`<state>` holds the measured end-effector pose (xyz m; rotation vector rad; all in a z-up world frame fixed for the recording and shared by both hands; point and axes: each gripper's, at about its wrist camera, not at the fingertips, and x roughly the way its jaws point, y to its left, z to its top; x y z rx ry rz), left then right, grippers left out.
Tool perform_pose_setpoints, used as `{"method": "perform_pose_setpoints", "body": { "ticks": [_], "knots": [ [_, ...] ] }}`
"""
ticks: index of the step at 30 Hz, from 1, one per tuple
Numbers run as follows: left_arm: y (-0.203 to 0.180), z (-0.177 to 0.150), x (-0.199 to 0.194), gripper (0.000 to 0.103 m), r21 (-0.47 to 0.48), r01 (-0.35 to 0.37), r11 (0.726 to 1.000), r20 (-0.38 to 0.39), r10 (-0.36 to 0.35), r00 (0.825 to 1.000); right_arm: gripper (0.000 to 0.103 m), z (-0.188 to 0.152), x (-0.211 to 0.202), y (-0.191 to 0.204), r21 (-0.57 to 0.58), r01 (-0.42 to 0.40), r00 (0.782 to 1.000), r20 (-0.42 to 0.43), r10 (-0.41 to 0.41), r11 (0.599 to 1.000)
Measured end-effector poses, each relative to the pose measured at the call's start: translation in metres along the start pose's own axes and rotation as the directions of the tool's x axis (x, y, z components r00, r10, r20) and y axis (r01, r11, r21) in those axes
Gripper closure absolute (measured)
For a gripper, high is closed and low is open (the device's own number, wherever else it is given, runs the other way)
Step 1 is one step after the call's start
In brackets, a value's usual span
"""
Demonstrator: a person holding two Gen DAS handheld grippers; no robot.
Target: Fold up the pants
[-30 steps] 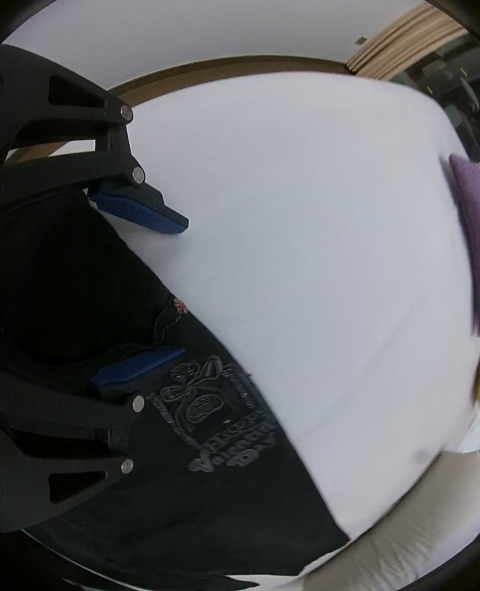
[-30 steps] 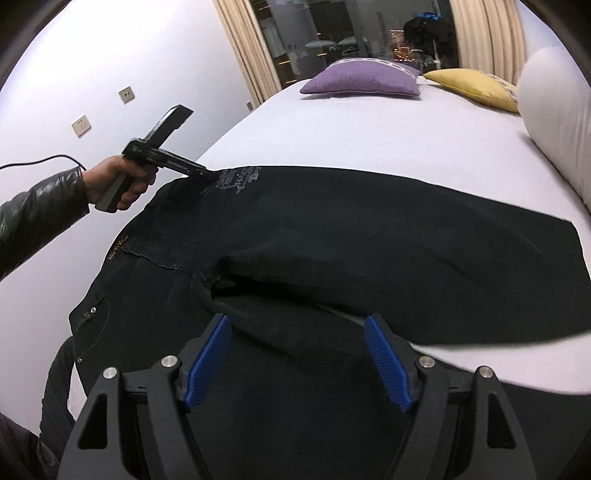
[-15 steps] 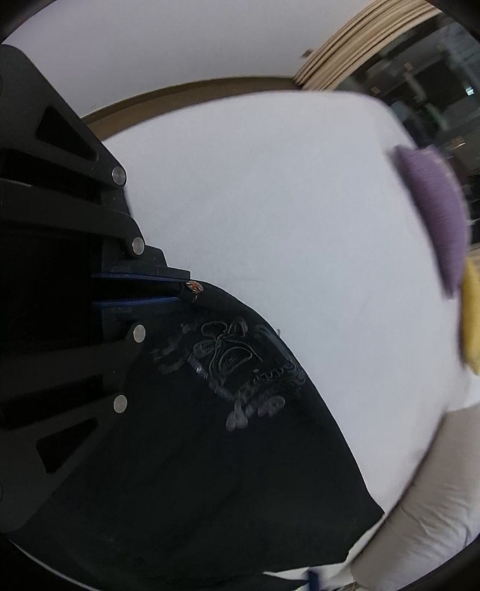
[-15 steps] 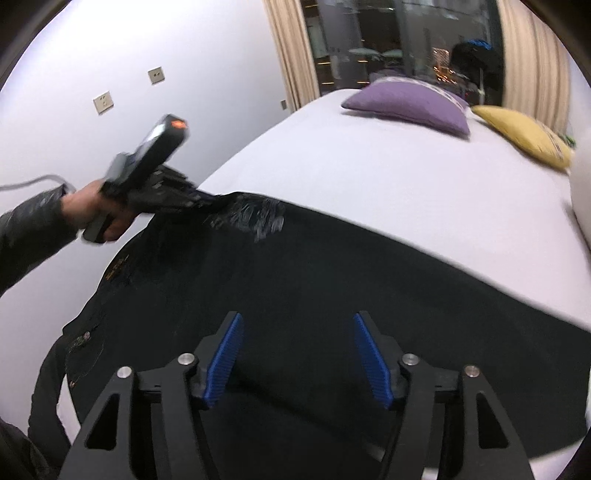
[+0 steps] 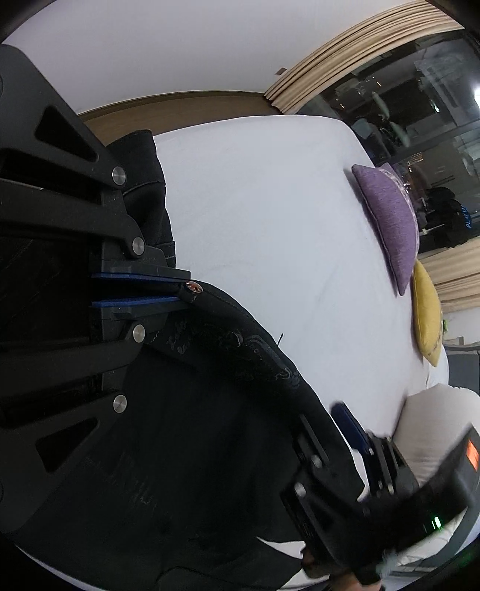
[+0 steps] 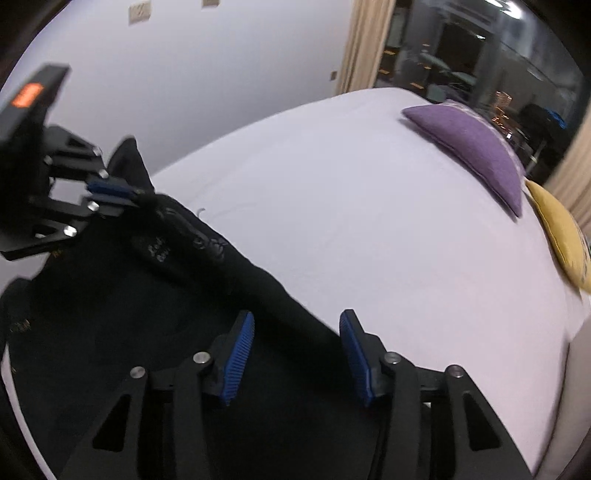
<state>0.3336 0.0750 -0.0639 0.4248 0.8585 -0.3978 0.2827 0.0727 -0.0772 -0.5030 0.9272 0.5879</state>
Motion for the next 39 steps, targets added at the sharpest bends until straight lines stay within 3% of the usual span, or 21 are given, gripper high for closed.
{"method": "perform_pose_setpoints", "body": {
  "ticks": [2,4,5,6,7,12,14,18,20,24,27,29,31,34,39],
  "knots": [
    [-0.006,-0.001,-0.002,0.097,0.003,-0.004,1.000,0.006,0.004,1.000,0.052,0.004,0.013,-0.001,-0.019,0.004,0.999,-0.035,-0.005,1.000],
    [-0.006,-0.001,-0.001,0.097,-0.004,0.001,1.000,0.008,-0.001,1.000,0.065,0.008,0.020,-0.005,-0.008,-0.007,0.998,-0.059,0.006,1.000],
    [-0.013,-0.005,-0.006,0.097,-0.009,0.003,1.000,0.010,-0.003,1.000,0.081,0.009,0.024,-0.008,0.012,-0.018,0.997,-0.079,0.019,1.000],
    [-0.014,-0.005,-0.007,0.097,-0.012,0.004,1.000,0.012,-0.003,1.000,0.089,0.009,0.025,-0.010,0.029,-0.022,0.996,-0.089,0.025,0.999],
    [-0.013,-0.005,-0.006,0.097,-0.018,0.003,1.000,0.016,-0.003,1.000,0.092,0.008,0.024,-0.013,0.050,-0.032,0.995,-0.089,0.037,0.998],
    [-0.014,-0.012,-0.018,0.097,-0.045,0.006,0.999,0.027,-0.005,1.000,0.095,0.005,0.012,-0.012,0.190,-0.059,0.996,-0.059,0.072,0.980],
    [-0.014,-0.015,-0.022,0.097,-0.055,0.008,0.998,0.030,-0.007,1.000,0.096,0.004,0.009,-0.014,0.296,-0.086,0.995,-0.027,0.098,0.951],
    [-0.019,-0.019,-0.032,0.097,-0.064,0.003,0.998,0.032,-0.001,0.999,0.097,0.001,0.009,-0.012,0.505,-0.193,0.981,0.076,0.179,0.842],
    [-0.022,-0.023,-0.039,0.097,-0.068,0.003,0.998,0.031,-0.001,1.000,0.097,-0.002,0.013,-0.002,0.517,-0.220,0.975,0.098,0.198,0.827],
    [-0.035,-0.042,-0.057,0.097,-0.039,0.020,0.999,0.037,-0.018,0.999,0.097,-0.014,-0.001,0.017,0.427,-0.195,0.981,0.084,0.176,0.883],
    [-0.056,-0.067,-0.070,0.097,0.011,0.022,1.000,0.035,-0.023,0.999,0.097,-0.033,-0.032,0.052,0.217,-0.103,0.994,0.061,0.091,0.971],
    [-0.073,-0.086,-0.079,0.097,0.037,0.045,0.998,0.026,-0.046,0.999,0.097,-0.050,-0.044,0.081,0.082,-0.023,0.999,0.027,0.021,0.996],
    [-0.094,-0.106,-0.088,0.097,0.067,0.064,0.996,0.009,-0.064,0.998,0.097,-0.069,-0.054,0.112,-0.034,0.037,0.999,0.004,-0.037,0.999],
    [-0.119,-0.130,-0.101,0.097,0.102,0.084,0.991,-0.012,-0.084,0.996,0.097,-0.102,-0.060,0.159,-0.193,0.139,0.989,-0.016,-0.145,0.971],
    [-0.153,-0.163,-0.119,0.097,0.160,0.109,0.981,-0.053,-0.102,0.993,0.097,-0.133,-0.066,0.201,-0.305,0.201,0.975,-0.024,-0.219,0.931]
  ]
}}
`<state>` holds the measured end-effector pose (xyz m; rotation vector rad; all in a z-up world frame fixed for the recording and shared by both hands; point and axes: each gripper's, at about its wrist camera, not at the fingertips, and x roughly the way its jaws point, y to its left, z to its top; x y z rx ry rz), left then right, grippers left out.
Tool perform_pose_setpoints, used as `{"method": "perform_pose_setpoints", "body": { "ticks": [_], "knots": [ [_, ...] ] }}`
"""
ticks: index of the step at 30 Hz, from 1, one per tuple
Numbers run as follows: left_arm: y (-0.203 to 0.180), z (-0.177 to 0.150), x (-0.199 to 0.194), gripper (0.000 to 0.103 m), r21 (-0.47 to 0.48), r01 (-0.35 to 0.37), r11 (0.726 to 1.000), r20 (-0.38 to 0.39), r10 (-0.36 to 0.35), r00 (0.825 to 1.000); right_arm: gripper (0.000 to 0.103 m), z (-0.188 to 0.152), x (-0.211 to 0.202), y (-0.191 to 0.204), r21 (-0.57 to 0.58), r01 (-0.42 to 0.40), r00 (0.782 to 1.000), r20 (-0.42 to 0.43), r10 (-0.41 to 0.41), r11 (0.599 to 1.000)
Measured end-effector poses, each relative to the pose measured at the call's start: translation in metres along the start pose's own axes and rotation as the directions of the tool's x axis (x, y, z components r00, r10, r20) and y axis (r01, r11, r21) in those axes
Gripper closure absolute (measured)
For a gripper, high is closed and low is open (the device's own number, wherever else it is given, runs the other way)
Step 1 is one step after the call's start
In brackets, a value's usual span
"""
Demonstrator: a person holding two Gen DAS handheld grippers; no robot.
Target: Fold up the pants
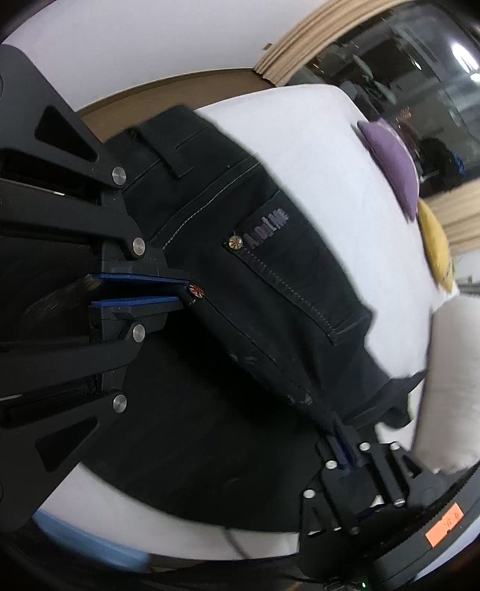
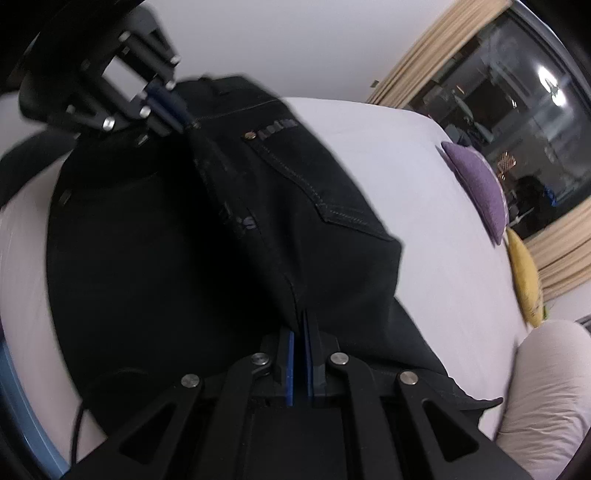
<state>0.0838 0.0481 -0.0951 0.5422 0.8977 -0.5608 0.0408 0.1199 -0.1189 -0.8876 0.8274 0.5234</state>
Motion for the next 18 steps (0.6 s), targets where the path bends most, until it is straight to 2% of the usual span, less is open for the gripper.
{"method": "perform_pose_setpoints", "body": {
  "ticks": [2,8,12,18],
  "knots": [
    [-0.014,-0.010,-0.003,0.097,0.015,0.013,1.000,-0.013,-0.012,1.000,0.097,0.004,0.004,0.008,-0.045,0.026,1.000,-0.014,-0.026,0.999],
    [-0.047,-0.030,-0.010,0.097,0.043,0.028,0.999,-0.039,-0.027,0.999,0.097,-0.012,-0.002,0.044,-0.143,0.079,0.996,-0.034,-0.085,0.987],
    [-0.053,-0.036,-0.019,0.098,0.032,0.049,0.998,-0.035,-0.048,0.998,0.097,-0.019,-0.016,0.070,-0.203,0.110,0.992,-0.033,-0.119,0.973],
    [-0.056,-0.043,-0.025,0.098,0.069,0.057,0.996,-0.053,-0.053,0.997,0.097,-0.018,-0.014,0.071,-0.218,0.103,0.992,-0.042,-0.115,0.970]
  ]
}}
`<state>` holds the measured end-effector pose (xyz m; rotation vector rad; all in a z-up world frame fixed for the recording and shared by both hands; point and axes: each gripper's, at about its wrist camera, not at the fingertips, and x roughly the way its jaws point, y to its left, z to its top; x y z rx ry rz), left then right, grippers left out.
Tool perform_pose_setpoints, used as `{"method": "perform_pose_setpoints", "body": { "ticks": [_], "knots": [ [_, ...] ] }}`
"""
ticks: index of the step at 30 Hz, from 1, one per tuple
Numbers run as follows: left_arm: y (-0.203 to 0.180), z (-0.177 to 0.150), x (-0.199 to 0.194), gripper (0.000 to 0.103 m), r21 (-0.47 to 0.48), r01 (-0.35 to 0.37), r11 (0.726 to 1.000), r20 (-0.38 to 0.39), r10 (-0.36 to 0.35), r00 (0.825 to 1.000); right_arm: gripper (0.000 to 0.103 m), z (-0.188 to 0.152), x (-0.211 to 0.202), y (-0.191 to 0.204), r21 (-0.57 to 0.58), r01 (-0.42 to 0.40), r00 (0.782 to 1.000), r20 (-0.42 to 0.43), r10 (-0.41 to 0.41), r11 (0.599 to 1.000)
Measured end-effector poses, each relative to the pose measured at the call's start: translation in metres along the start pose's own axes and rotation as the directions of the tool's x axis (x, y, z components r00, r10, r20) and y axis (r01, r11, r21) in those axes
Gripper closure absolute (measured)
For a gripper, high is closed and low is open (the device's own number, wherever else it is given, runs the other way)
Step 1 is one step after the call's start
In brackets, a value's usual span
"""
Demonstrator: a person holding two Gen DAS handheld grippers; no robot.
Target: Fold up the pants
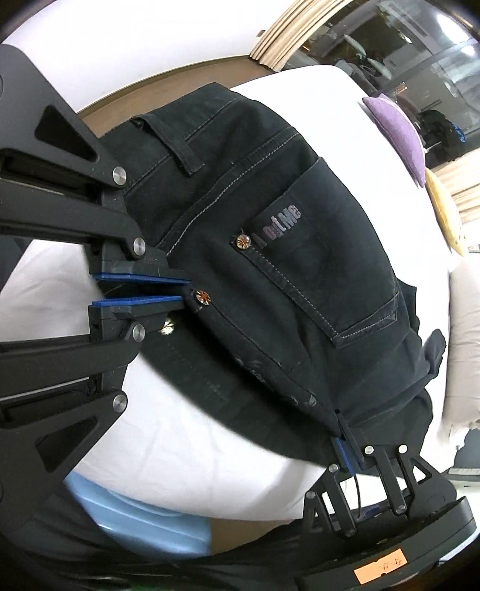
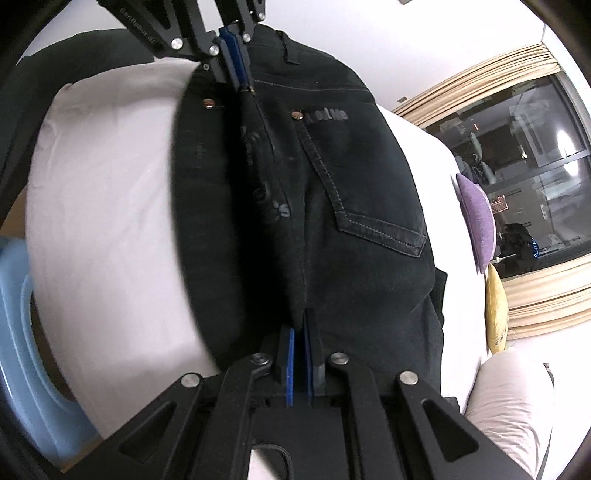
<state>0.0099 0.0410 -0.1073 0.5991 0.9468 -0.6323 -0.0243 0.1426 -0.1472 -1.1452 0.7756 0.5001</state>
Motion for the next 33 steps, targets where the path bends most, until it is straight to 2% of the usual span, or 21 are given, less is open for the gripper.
{"method": "perform_pose_setpoints", "body": {
  "ticks": [12,19,24,28,30,33],
  "knots": [
    [0.023,0.000,0.001,0.098,-0.013,0.022,1.000,-0.001,-0.022,1.000,0.097,0.002,-0.012,0.014,-0.006,-0.006,1.000,-0.020,0.005,1.000],
    [0.022,0.000,0.012,0.095,-0.042,-0.010,0.999,-0.007,0.010,1.000,0.095,0.004,0.002,0.023,0.021,-0.012,0.999,-0.049,0.013,1.000],
    [0.029,0.004,-0.014,0.094,-0.071,0.059,0.996,-0.060,-0.063,0.996,0.095,0.001,0.005,0.012,0.067,-0.017,0.999,-0.041,0.020,0.998],
    [0.035,0.035,-0.030,0.094,-0.117,0.086,0.989,0.032,-0.082,0.996,0.095,0.001,0.009,0.004,0.073,-0.015,0.999,-0.044,0.018,0.997],
    [0.036,0.057,-0.023,0.094,-0.157,0.102,0.982,0.081,-0.090,0.993,0.095,0.000,0.010,0.005,0.077,-0.014,0.999,-0.044,0.017,0.997],
    [0.029,0.088,-0.001,0.094,-0.180,0.110,0.978,0.109,-0.091,0.990,0.095,-0.003,0.012,0.000,0.106,-0.020,0.999,-0.039,0.024,0.994]
  ]
}}
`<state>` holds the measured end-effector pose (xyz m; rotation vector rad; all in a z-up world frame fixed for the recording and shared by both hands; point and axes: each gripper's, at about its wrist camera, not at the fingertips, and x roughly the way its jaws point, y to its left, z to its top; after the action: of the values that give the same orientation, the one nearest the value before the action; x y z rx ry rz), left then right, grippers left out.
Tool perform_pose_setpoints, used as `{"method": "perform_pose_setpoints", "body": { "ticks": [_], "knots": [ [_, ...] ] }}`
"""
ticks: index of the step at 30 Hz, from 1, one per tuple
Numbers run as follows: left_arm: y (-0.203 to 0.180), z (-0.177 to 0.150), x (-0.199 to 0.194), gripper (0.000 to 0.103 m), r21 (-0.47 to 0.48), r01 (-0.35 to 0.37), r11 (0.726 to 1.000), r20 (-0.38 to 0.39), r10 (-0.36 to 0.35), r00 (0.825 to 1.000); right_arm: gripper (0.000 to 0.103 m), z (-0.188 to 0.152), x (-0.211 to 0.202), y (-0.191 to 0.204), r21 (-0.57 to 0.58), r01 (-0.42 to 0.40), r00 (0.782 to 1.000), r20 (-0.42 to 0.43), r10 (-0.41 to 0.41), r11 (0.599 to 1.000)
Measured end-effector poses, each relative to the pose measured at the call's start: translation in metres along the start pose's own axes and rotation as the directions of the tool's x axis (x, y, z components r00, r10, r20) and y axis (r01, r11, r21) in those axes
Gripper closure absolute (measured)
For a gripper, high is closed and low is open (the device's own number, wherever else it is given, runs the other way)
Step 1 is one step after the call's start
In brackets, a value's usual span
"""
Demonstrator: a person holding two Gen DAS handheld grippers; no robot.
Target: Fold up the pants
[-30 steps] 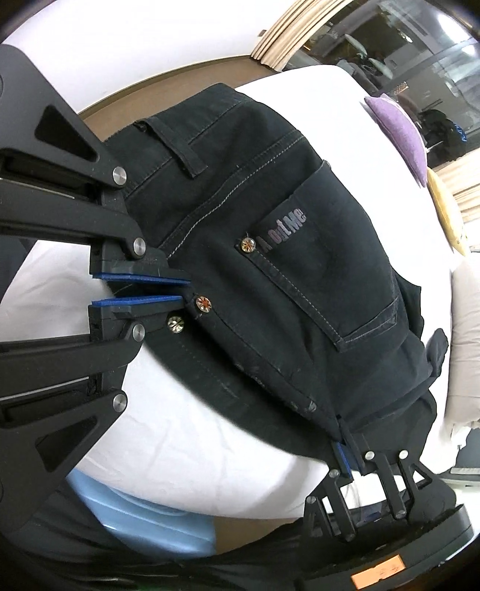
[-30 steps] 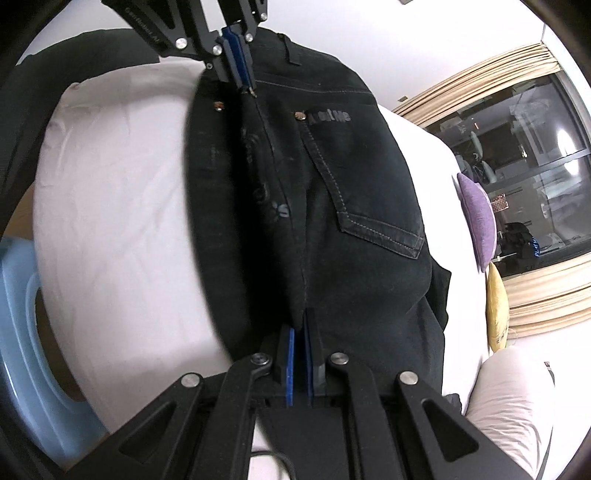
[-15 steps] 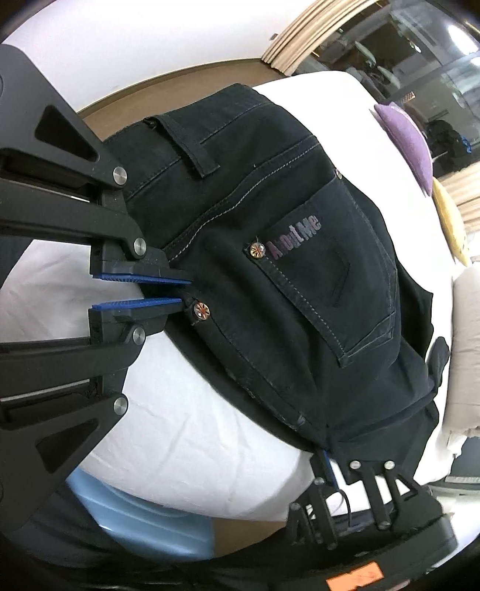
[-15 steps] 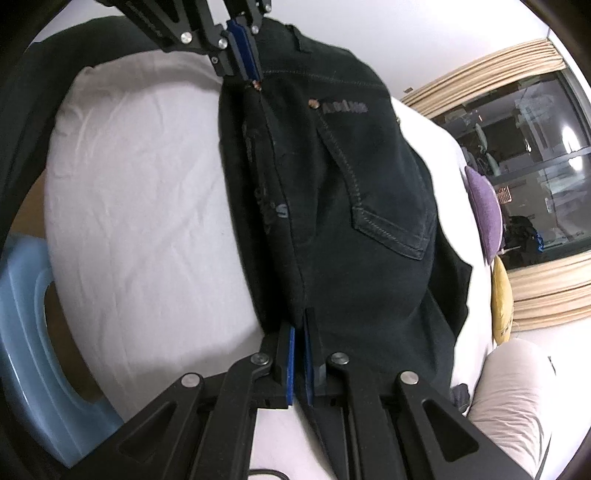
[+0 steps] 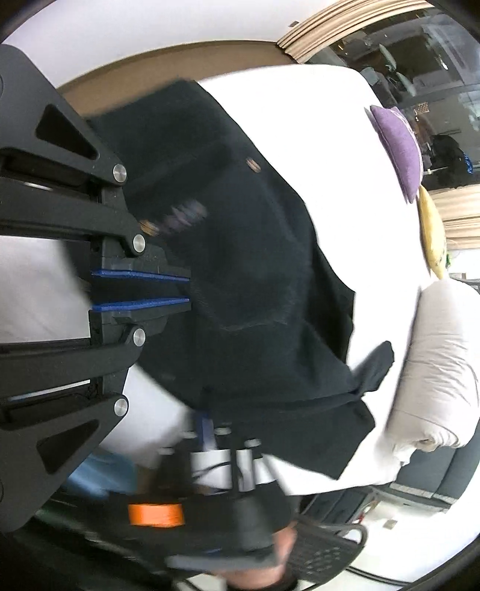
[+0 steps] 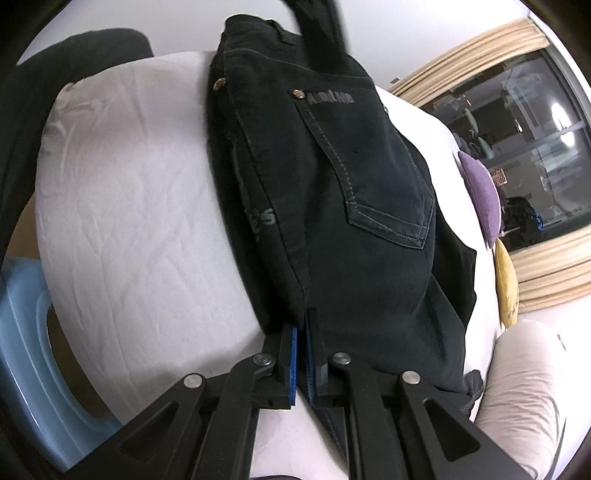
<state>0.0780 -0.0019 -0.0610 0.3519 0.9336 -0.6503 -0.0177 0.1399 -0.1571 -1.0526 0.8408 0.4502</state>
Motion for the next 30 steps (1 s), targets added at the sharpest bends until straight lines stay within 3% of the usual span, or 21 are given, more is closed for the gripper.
{"method": "perform_pose_setpoints", "body": {
  "ticks": [2,5,7,10,11,12,13,14,16,17,18,20,23,24,25,28,30],
  "knots": [
    [-0.011,0.012,0.022,0.094,-0.012,0.012,1.000,-0.011,-0.012,1.000,0.095,0.001,-0.001,0.002,0.025,-0.004,1.000,0.003,0.004,1.000],
    [-0.015,0.000,0.081,0.094,-0.057,-0.031,0.998,-0.149,0.022,0.989,0.094,-0.001,0.000,-0.002,0.067,-0.008,1.000,0.014,0.007,0.998],
    [-0.004,-0.009,0.086,0.094,-0.168,0.016,0.986,-0.081,-0.030,0.996,0.089,-0.003,0.002,-0.008,0.104,-0.013,1.000,0.017,0.011,0.994],
    [0.009,-0.007,0.087,0.094,-0.288,0.068,0.955,-0.074,-0.093,0.993,0.063,-0.010,-0.004,-0.023,0.193,-0.027,0.999,0.043,0.019,0.981],
    [0.008,-0.005,0.090,0.094,-0.284,0.059,0.957,-0.081,-0.085,0.993,0.042,-0.014,-0.009,-0.035,0.251,-0.059,0.997,0.070,0.042,0.966],
    [0.005,-0.003,0.092,0.094,-0.269,0.045,0.962,-0.088,-0.071,0.994,0.031,-0.023,-0.016,-0.054,0.341,-0.143,0.986,0.127,0.106,0.929],
    [0.002,0.000,0.094,0.094,-0.257,0.033,0.966,-0.095,-0.060,0.994,0.031,-0.031,-0.021,-0.072,0.417,-0.215,0.972,0.184,0.149,0.883],
    [0.001,0.003,0.097,0.094,-0.254,0.023,0.967,-0.103,-0.051,0.993,0.031,-0.047,-0.025,-0.101,0.530,-0.289,0.952,0.250,0.179,0.797],
    [0.001,0.008,0.100,0.094,-0.262,0.022,0.965,-0.110,-0.052,0.993,0.031,-0.073,-0.023,-0.144,0.668,-0.328,0.941,0.290,0.173,0.668],
    [0.001,0.008,0.102,0.094,-0.268,0.025,0.963,-0.110,-0.056,0.992,0.031,-0.101,-0.017,-0.180,0.771,-0.339,0.939,0.314,0.140,0.540],
    [0.001,0.011,0.105,0.094,-0.273,0.028,0.962,-0.110,-0.060,0.992,0.031,-0.122,-0.012,-0.204,0.827,-0.349,0.936,0.332,0.118,0.441],
    [0.003,0.010,0.107,0.094,-0.285,0.032,0.958,-0.109,-0.066,0.992,0.031,-0.179,0.006,-0.258,0.914,-0.369,0.929,0.363,0.069,0.169],
    [0.009,-0.005,0.105,0.094,-0.299,0.034,0.954,-0.100,-0.067,0.993,0.031,-0.243,0.032,-0.307,0.918,-0.382,0.923,0.386,0.011,-0.110],
    [0.010,-0.007,0.105,0.094,-0.304,0.035,0.952,-0.098,-0.068,0.993,0.033,-0.262,0.044,-0.321,0.906,-0.381,0.921,0.389,0.007,-0.187],
    [0.013,-0.009,0.104,0.094,-0.310,0.037,0.950,-0.096,-0.069,0.993,0.033,-0.276,0.055,-0.333,0.888,-0.392,0.916,0.402,-0.007,-0.242],
    [0.017,-0.016,0.101,0.094,-0.316,0.035,0.948,-0.096,-0.068,0.993,0.037,-0.298,0.082,-0.355,0.845,-0.417,0.900,0.435,-0.026,-0.334],
    [0.018,-0.018,0.099,0.094,-0.315,0.033,0.949,-0.099,-0.068,0.993,0.039,-0.312,0.103,-0.367,0.799,-0.433,0.887,0.459,-0.041,-0.416]
  ]
}}
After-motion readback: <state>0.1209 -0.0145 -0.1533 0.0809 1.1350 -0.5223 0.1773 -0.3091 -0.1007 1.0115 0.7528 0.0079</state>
